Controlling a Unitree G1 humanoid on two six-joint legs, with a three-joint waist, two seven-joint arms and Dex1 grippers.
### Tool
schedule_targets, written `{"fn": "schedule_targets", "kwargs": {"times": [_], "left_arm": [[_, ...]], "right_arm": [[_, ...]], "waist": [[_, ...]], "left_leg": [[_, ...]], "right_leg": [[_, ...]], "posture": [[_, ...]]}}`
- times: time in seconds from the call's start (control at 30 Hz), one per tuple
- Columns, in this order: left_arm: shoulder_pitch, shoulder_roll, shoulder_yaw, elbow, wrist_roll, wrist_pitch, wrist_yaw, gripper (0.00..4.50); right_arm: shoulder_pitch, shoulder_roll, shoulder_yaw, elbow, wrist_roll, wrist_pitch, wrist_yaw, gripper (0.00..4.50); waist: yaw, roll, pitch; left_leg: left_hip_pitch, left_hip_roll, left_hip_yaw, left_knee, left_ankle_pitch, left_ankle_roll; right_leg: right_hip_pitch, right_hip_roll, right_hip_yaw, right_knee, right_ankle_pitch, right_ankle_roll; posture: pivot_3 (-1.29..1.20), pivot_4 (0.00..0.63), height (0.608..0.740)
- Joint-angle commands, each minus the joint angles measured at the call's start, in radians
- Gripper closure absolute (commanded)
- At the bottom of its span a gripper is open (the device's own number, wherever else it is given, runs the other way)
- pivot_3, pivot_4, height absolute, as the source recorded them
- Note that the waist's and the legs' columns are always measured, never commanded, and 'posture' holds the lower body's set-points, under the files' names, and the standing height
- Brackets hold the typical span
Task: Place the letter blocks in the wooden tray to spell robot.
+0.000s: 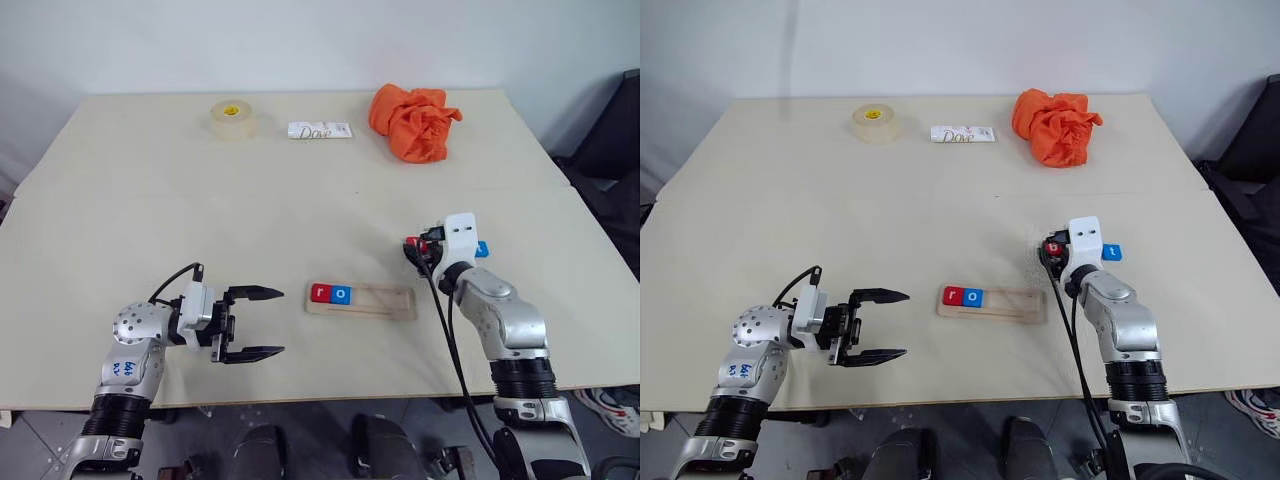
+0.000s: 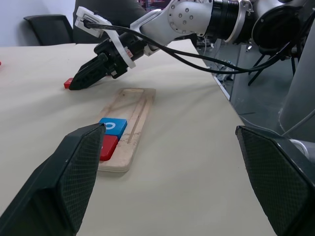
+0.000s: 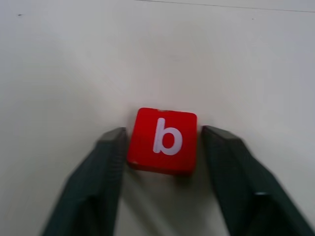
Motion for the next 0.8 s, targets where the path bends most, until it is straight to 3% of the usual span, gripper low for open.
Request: {"fn": "schedule_targets", "kwargs": {"times": [0.03,0.3,0.5,0.6,0.8], "left_arm": [[-0.004,0.005,0.014,-0.01,-0.026,0.001,-0.006,0.0],[-0.049,0.026,0.039,0.085,-0.027,-0.009,-0.042,0.0],[-0.134,0.042,0.059,0.246,0.001,-0.07,-0.071,0.0],[-0.17,0.036,0.058,0.286,0.009,-0.089,-0.077,0.0],[-0.205,0.03,0.055,0.331,0.015,-0.106,-0.096,0.0]], "right_arm": [[0.006,0.009,-0.027,-0.036,-0.002,-0.029,-0.013,3.04],[0.112,-0.047,-0.093,-0.36,0.064,0.103,0.004,3.04],[0.368,-0.036,-0.159,-0.688,0.114,0.233,-0.037,3.04],[0.478,0.01,-0.181,-0.757,0.105,0.242,-0.083,3.04],[0.541,0.061,-0.171,-0.757,0.096,0.237,-0.116,3.04]], "waist": [[-0.001,0.0,0.0],[0.001,0.0,0.0],[0.006,0.0,0.0],[0.004,0.0,0.0],[-0.002,0.0,0.0]], "left_leg": [[0.0,0.0,0.0,0.0,0.0,0.0],[0.0,0.0,0.0,-0.001,0.0,0.0],[-0.001,0.0,-0.001,-0.002,0.0,0.0],[-0.001,0.0,-0.001,-0.002,-0.001,0.0],[0.0,0.0,-0.001,-0.002,-0.001,0.0]], "right_leg": [[0.0,0.0,0.0,0.0,0.0,0.0],[0.0,0.0,0.0,-0.001,0.0,0.0],[0.0,0.0,-0.001,-0.002,0.0,-0.001],[0.0,0.0,-0.001,-0.003,0.0,0.0],[0.0,0.0,-0.001,-0.002,0.0,0.0]], "posture": [[0.0,0.15,0.74],[0.0,0.15,0.74],[0.0,0.15,0.74],[0.0,0.15,0.74],[0.0,0.15,0.74]]}}
